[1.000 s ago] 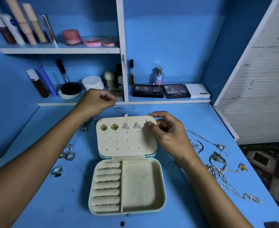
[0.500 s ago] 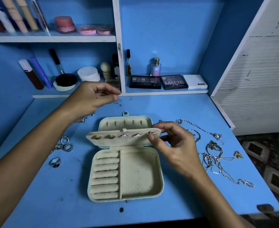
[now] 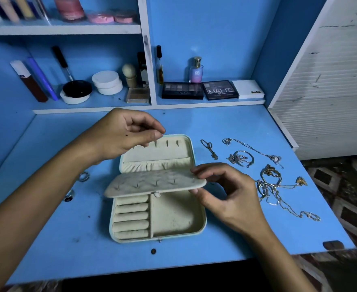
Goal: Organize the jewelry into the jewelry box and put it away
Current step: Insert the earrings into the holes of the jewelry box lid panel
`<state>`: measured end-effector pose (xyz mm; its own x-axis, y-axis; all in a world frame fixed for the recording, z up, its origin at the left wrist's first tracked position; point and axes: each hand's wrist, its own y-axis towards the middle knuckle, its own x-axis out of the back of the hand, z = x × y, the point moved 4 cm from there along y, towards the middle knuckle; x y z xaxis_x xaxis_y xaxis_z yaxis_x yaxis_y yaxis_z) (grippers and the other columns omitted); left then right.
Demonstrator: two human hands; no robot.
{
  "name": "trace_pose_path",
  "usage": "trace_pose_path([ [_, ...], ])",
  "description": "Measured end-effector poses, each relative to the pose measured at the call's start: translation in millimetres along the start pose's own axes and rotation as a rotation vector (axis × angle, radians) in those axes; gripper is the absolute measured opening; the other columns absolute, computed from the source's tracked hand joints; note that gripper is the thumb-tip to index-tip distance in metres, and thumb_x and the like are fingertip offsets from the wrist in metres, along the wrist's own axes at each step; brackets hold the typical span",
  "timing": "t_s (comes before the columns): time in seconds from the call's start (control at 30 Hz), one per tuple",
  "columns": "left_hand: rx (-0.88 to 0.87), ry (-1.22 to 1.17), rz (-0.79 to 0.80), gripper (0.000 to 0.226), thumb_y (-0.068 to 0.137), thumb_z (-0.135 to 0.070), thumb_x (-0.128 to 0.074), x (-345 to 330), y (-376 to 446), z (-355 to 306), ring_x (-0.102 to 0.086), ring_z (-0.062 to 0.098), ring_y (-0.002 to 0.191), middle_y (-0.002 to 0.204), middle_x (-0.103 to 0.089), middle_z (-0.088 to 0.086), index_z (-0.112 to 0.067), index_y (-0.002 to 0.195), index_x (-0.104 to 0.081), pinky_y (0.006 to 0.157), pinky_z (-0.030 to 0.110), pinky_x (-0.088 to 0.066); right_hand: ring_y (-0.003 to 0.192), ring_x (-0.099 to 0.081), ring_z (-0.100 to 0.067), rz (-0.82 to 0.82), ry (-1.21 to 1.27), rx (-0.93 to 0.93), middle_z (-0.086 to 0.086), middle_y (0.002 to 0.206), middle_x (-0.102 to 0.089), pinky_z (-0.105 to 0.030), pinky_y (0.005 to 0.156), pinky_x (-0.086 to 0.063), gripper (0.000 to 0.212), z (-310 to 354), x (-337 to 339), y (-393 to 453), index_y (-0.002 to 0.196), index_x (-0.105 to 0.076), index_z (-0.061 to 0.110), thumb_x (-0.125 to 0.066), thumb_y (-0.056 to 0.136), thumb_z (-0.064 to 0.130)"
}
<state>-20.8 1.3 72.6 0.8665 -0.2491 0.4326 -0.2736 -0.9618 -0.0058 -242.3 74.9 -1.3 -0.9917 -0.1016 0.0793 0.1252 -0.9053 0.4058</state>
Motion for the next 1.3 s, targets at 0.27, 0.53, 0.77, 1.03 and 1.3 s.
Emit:
trace_pose_path([
  [0.27, -0.031, 0.039, 0.092, 0.016, 0.086, -0.005, -0.068, -14.1, -8.7, -9.6, -0.064, 0.011, 0.072, 0.084, -0.07, 0.013, -0.019, 0.087, -0.077, 0.073, 0.017, -0.053, 0.1, -0.072, -0.019, -0.003, -0.061, 0.038, 0.002, 0.102, -0.074, -0.034, 0.088, -0.055, 0.019, -4.2, 1.2, -2.9, 0.092, -0.07, 0.011, -0.079, 0.077, 0.02],
  [0.53, -0.036, 0.067, 0.209, 0.021, 0.076, -0.025, -0.069, -29.1, -12.3, -17.6, -0.071, 0.006, 0.081, 0.086, -0.076, -0.002, -0.019, 0.095, -0.074, 0.075, 0.014, -0.053, 0.101, -0.072, -0.02, 0.002, -0.038, 0.026, 0.0, 0.102, -0.074, -0.036, 0.089, -0.056, 0.019, -6.4, 0.7, -3.8, 0.092, -0.069, 0.012, -0.079, 0.077, 0.019],
  [0.77, -0.067, 0.073, 0.245, 0.021, 0.077, -0.026, -0.07, -33.9, -13.2, -21.8, -0.073, 0.011, 0.084, 0.085, -0.076, 0.001, -0.014, 0.094, -0.074, 0.072, 0.011, -0.05, 0.1, -0.072, -0.02, 0.008, -0.034, 0.028, -0.001, 0.101, -0.074, -0.033, 0.088, -0.055, 0.019, -6.8, 1.2, -3.8, 0.092, -0.069, 0.011, -0.079, 0.077, 0.017],
  [1.03, -0.063, 0.166, 0.275, 0.019, 0.077, -0.033, -0.072, -36.8, -13.1, -25.3, -0.071, 0.017, 0.083, 0.089, -0.075, -0.007, -0.023, 0.092, -0.076, 0.079, 0.029, -0.057, 0.099, -0.072, -0.018, 0.006, -0.037, 0.032, 0.001, 0.102, -0.075, -0.031, 0.088, -0.055, 0.02, -5.9, 1.0, -3.8, 0.093, -0.069, 0.009, -0.079, 0.077, 0.017],
  [1.3, -0.063, 0.148, 0.301, 0.015, 0.084, -0.009, -0.074, -40.1, -14.8, -26.1, -0.072, 0.018, 0.087, 0.09, -0.075, -0.007, -0.023, 0.09, -0.078, 0.084, 0.033, -0.058, 0.099, -0.073, -0.018, -0.005, -0.022, 0.051, 0.002, 0.101, -0.075, -0.031, 0.087, -0.056, 0.022, -2.3, 0.7, -3.8, 0.094, -0.065, 0.018, -0.079, 0.077, 0.016],
])
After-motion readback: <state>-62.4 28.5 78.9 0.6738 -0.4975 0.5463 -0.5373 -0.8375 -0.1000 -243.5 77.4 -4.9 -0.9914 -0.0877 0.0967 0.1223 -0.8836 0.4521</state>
